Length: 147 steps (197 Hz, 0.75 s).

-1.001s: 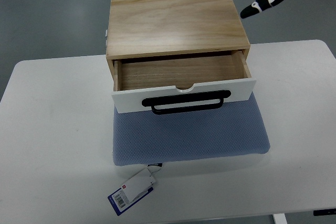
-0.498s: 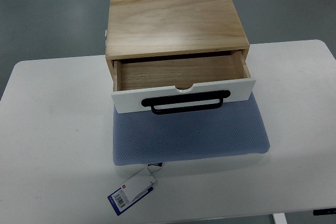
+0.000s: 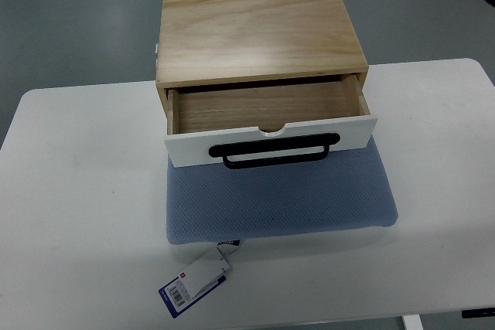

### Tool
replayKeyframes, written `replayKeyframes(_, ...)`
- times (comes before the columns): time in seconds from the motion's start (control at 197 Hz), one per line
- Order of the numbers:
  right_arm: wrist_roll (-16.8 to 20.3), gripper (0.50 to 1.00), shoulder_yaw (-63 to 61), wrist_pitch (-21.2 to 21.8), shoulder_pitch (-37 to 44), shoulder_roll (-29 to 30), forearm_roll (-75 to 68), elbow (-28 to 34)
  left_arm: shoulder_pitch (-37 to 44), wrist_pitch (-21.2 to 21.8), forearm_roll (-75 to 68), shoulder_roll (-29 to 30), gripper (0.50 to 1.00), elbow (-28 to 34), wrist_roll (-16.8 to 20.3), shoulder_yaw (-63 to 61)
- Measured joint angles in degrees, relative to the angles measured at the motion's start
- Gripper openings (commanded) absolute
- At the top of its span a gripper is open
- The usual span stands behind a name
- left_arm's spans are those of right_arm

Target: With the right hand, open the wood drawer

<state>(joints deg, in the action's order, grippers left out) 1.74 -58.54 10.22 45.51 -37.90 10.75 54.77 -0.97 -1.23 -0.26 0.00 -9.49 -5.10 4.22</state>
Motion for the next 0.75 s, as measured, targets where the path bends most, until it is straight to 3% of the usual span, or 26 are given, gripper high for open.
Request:
replayKeyframes(0.274, -9.2, 0.932, -1.5, -4.0, -4.9, 6.4, 0.1, -1.2, 0.0, 0.0, 0.0, 0.0, 1.000, 0.0, 0.0, 0.0)
replayKeyframes(0.427, -10.1, 0.932, -1.5, -6.1, -7.0, 8.9, 0.1, -2.0, 0.0, 0.0, 0.0, 0.0, 1.000, 0.0, 0.0, 0.0)
replayKeyframes(0.747, -10.1, 0.934, -1.6, -6.0, -10.4, 12.5, 0.1, -4.1, 0.0, 0.0, 0.0, 0.0, 1.000, 0.0, 0.0, 0.0)
